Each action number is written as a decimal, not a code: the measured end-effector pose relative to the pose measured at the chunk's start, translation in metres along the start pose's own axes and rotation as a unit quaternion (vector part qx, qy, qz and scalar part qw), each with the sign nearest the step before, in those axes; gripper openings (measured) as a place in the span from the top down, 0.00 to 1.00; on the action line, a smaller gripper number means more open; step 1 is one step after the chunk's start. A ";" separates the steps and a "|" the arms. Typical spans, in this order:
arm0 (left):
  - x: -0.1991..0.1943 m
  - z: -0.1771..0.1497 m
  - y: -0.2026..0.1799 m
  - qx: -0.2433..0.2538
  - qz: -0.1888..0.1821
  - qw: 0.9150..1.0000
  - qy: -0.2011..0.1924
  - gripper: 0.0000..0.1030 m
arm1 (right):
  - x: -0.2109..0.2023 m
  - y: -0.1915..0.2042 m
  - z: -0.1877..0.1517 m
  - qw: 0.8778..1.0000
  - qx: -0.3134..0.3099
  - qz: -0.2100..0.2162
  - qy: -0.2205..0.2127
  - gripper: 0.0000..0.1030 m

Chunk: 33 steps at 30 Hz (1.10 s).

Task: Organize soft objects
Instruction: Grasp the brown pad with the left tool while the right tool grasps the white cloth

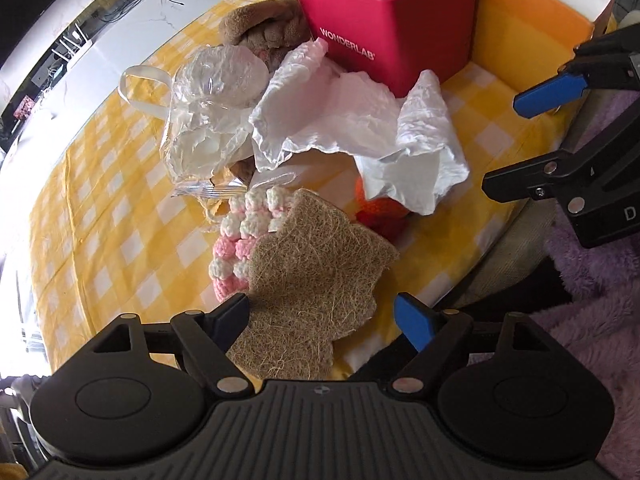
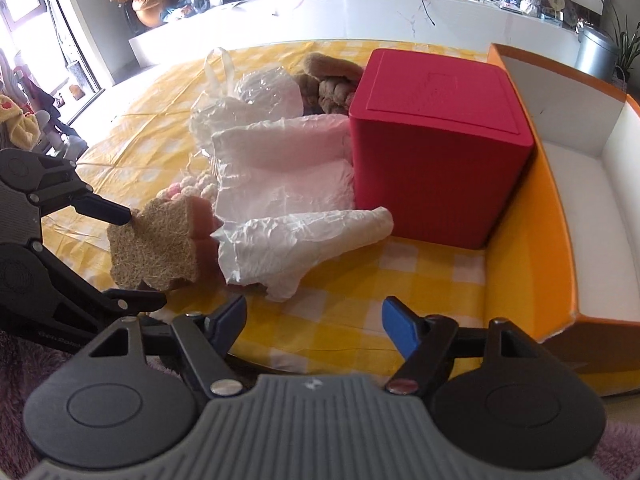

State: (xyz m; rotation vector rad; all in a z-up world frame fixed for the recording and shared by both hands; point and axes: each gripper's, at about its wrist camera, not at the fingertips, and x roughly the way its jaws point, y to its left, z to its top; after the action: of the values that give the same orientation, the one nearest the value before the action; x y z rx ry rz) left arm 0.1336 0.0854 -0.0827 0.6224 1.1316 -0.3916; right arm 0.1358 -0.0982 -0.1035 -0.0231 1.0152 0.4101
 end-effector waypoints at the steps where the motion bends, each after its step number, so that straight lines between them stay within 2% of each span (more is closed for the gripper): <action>1: 0.002 0.000 -0.001 0.007 0.007 1.000 0.000 0.06 | 0.004 0.001 0.002 1.000 -0.001 0.000 0.004 0.24; 3: 0.008 0.000 0.000 0.012 0.023 1.000 0.000 0.06 | 0.010 0.004 0.007 1.000 -0.006 0.003 0.005 0.19; 5: 0.010 0.000 0.004 0.004 0.025 1.000 -0.005 0.08 | 0.015 0.007 0.013 1.000 -0.015 0.007 0.003 0.18; 6: 0.010 0.000 0.006 -0.004 0.022 1.000 -0.009 0.15 | 0.017 0.009 0.016 1.000 -0.017 0.007 0.002 0.17; 10: 0.001 -0.003 0.018 -0.053 0.022 0.998 -0.034 0.32 | 0.028 0.011 0.031 1.000 0.006 0.014 0.004 0.10; 11: -0.004 -0.004 0.021 -0.070 0.023 0.996 -0.040 0.42 | 0.032 0.012 0.035 1.000 0.016 0.014 0.006 0.09; 12: -0.010 -0.003 0.023 -0.087 0.028 0.995 -0.046 0.47 | 0.037 0.013 0.037 1.000 0.023 0.014 0.009 0.07; 16: -0.023 -0.002 0.034 -0.151 0.027 0.986 -0.065 0.51 | 0.058 0.015 0.043 0.998 0.045 0.021 0.027 0.08; 18: -0.026 -0.003 0.036 -0.175 0.025 0.982 -0.070 0.52 | 0.061 0.014 0.045 0.998 0.053 0.026 0.017 0.14; 20: -0.023 -0.003 0.038 -0.181 0.025 0.981 -0.068 0.51 | 0.060 0.014 0.047 0.998 0.051 0.028 0.007 0.22; 22: -0.022 -0.002 0.037 -0.173 0.031 0.982 -0.065 0.50 | 0.058 0.015 0.049 0.998 0.046 0.034 0.005 0.38; 23: -0.021 -0.003 0.035 -0.173 0.035 0.982 -0.065 0.45 | 0.058 0.015 0.049 0.998 0.045 0.039 0.005 0.41; 25: -0.020 -0.003 0.031 -0.165 0.040 0.984 -0.063 0.40 | 0.057 0.015 0.048 0.998 0.044 0.051 0.004 0.59; 27: -0.014 -0.002 0.021 -0.142 0.050 0.987 -0.057 0.33 | 0.055 0.016 0.048 0.997 0.046 0.060 0.001 0.69; 28: -0.011 -0.001 0.019 -0.137 0.053 0.988 -0.054 0.31 | 0.055 0.015 0.048 0.997 0.043 0.060 0.001 0.73; 30: -0.005 0.001 0.012 -0.124 0.057 0.989 -0.048 0.22 | 0.052 0.017 0.048 0.998 0.034 0.061 -0.002 0.82; 33: -0.001 0.005 0.003 -0.095 0.073 0.992 -0.043 0.18 | 0.050 0.015 0.049 0.997 0.032 0.065 -0.008 0.85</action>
State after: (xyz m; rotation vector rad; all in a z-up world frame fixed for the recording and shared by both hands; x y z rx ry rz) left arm 0.1384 0.0843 -0.0791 0.5122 1.0210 -0.1811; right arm 0.1938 -0.0586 -0.1161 0.1040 1.0171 0.4951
